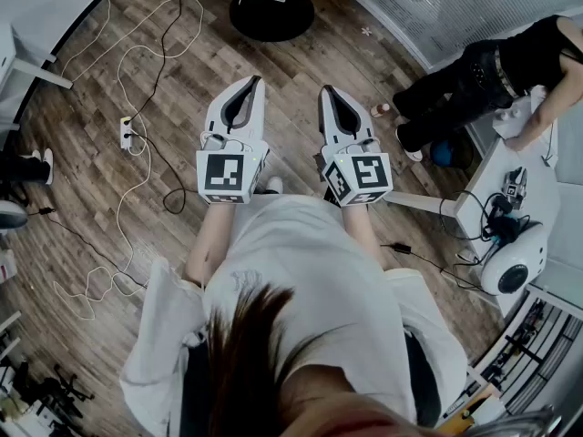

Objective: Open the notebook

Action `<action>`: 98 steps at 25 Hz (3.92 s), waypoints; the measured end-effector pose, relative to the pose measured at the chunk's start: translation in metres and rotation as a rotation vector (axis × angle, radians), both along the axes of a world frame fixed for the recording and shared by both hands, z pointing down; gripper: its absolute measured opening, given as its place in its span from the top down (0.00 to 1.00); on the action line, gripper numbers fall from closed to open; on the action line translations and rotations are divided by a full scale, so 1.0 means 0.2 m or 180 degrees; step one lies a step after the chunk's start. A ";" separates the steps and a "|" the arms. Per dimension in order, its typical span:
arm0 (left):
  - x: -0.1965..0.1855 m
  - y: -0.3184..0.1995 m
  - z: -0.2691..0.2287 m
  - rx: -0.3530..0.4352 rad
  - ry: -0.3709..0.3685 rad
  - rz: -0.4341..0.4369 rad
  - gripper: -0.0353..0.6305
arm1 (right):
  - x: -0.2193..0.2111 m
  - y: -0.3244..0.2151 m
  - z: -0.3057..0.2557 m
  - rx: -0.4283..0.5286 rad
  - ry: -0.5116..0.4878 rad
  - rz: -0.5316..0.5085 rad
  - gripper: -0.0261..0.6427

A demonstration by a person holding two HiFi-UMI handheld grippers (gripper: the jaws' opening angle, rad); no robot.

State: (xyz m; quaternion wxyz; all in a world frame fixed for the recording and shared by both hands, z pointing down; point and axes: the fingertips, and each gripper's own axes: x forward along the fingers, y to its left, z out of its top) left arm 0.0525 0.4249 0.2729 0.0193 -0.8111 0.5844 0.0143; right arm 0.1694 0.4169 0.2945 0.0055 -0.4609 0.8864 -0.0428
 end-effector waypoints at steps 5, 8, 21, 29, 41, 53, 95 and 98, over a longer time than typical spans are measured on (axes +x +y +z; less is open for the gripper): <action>0.01 0.04 0.01 0.0025 -0.0059 0.0125 0.92 | -0.03 0.04 0.00 -0.0043 0.0020 -0.0007 0.96; 0.01 0.04 0.00 0.0047 -0.0073 0.0123 0.92 | -0.03 0.02 -0.01 -0.0001 0.0061 -0.0029 0.96; 0.00 0.04 0.02 0.0019 0.0042 0.0119 0.92 | -0.13 0.05 -0.04 0.0117 0.0025 -0.0207 0.96; -0.15 -0.11 0.05 -0.0011 0.0143 0.0185 0.92 | -0.25 -0.10 0.00 0.0033 0.0082 -0.0122 0.96; -0.55 -0.67 -0.02 0.0029 0.0111 0.0676 0.92 | -0.64 -0.58 -0.05 -0.0021 0.0074 0.0401 0.96; -0.69 -0.93 0.06 -0.0176 0.0167 0.0977 0.92 | -0.75 -0.77 0.00 -0.0195 0.0165 0.0797 0.96; -0.34 -2.25 0.14 -0.0223 -0.0052 0.0888 0.92 | -0.14 -2.00 0.12 -0.0352 -0.0050 0.1172 0.96; -0.38 -2.39 0.13 -0.0244 -0.0013 0.0888 0.92 | -0.20 -2.15 0.10 -0.0362 -0.0037 0.1122 0.96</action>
